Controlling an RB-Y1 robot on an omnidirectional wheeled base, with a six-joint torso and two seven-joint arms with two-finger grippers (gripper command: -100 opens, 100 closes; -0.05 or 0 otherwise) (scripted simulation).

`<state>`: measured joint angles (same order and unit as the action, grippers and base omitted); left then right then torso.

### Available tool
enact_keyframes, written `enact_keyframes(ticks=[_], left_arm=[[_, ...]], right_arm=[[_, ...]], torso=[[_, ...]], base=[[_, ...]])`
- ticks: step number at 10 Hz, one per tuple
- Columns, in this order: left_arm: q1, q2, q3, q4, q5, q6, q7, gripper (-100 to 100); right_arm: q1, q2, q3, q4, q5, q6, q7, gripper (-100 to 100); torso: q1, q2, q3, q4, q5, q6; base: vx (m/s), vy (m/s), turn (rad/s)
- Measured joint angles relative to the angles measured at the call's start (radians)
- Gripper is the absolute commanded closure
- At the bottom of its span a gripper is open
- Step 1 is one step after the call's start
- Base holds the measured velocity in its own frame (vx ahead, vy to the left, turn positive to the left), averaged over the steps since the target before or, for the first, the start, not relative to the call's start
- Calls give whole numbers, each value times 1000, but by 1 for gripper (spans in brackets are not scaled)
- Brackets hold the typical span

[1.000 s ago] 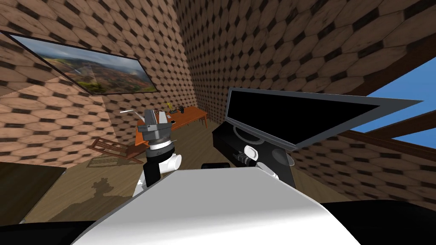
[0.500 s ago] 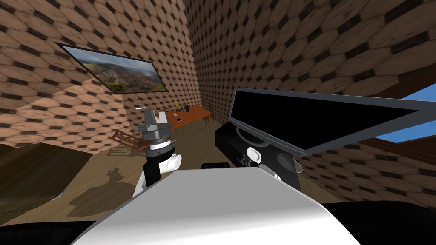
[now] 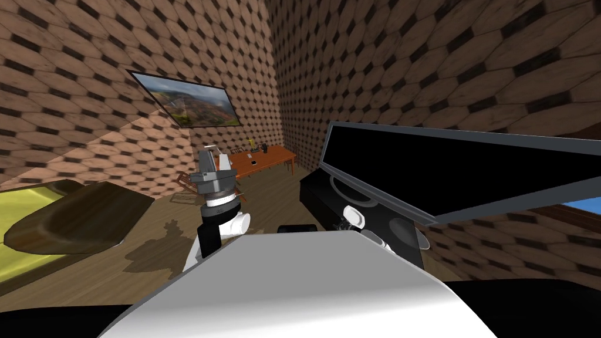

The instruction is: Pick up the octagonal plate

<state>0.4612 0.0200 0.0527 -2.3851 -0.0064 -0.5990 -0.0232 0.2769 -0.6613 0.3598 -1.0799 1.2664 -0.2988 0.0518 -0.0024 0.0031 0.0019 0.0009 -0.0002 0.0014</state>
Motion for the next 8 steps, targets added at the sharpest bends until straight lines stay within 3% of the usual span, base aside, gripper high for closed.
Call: enact_keyframes(ticks=[2, 4, 5, 6, 7, 8], left_arm=[[0, 0, 0, 0, 0, 0, 0, 0], [0, 0, 0, 0, 0, 0, 0, 0], [0, 0, 0, 0, 0, 0, 0, 0], [0, 0, 0, 0, 0, 0, 0, 0], [0, 0, 0, 0, 0, 0, 0, 0], [0, 0, 0, 0, 0, 0, 0, 0]], right_arm=[[-10, -26, 0, 63, 42, 3, 8, -100], [-10, -48, 21, 74, 83, 22, -17, -100], [-26, -45, 4, 132, 98, 14, 13, -100], [-29, -53, 8, 150, 116, 15, 20, -100], [-24, -65, 25, 138, 133, 28, -6, -100], [-27, -64, 15, 171, 143, 29, 10, -100]], torso=[[-1, 0, 0, 0, 0, 1], [0, -1, 0, 0, 0, 0], [0, 0, 0, 0, 0, 0], [0, 0, 0, 0, 0, 1], [0, -1, 0, 0, 0, 1], [0, -1, 0, 0, 0, 0]], base=[[-26, -10, 26], [-29, -3, 204], [-31, -9, 100], [-14, -2, -22], [-22, 3, 102], [-22, -1, 114]])
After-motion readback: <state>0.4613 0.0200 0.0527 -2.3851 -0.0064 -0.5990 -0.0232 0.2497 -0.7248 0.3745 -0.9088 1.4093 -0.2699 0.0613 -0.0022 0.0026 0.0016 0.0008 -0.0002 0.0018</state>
